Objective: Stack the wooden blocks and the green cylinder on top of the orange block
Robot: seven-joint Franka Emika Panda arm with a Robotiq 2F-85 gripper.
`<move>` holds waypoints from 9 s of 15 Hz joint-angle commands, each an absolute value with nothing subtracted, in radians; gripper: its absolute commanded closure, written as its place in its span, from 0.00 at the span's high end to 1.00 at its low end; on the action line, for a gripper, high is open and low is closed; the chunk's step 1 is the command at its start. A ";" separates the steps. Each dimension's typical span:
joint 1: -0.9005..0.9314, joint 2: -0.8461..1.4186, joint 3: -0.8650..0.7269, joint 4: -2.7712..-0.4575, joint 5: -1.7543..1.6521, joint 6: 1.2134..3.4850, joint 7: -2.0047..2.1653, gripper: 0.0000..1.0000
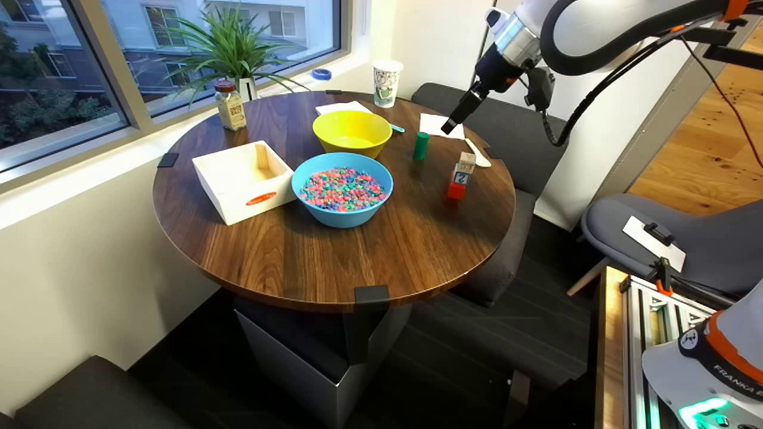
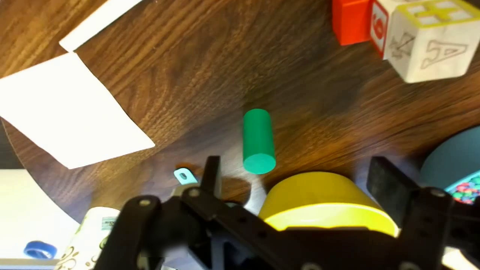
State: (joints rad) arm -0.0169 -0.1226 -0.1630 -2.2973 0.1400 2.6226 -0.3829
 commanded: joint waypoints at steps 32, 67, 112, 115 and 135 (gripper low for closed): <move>-0.056 0.132 -0.100 -2.023 -0.003 2.455 -0.019 0.10; -0.031 -0.359 -0.074 -2.355 0.019 2.316 -0.062 0.10; -0.005 -0.299 -0.075 -2.345 0.042 2.390 -0.132 0.10; -0.004 -0.300 -0.075 -2.345 0.042 2.387 -0.135 0.10; -0.007 -0.309 -0.071 -2.335 0.036 2.348 -0.127 0.10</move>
State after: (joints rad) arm -0.0114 -0.3058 -0.0725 -2.3374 0.0154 2.3705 -0.1207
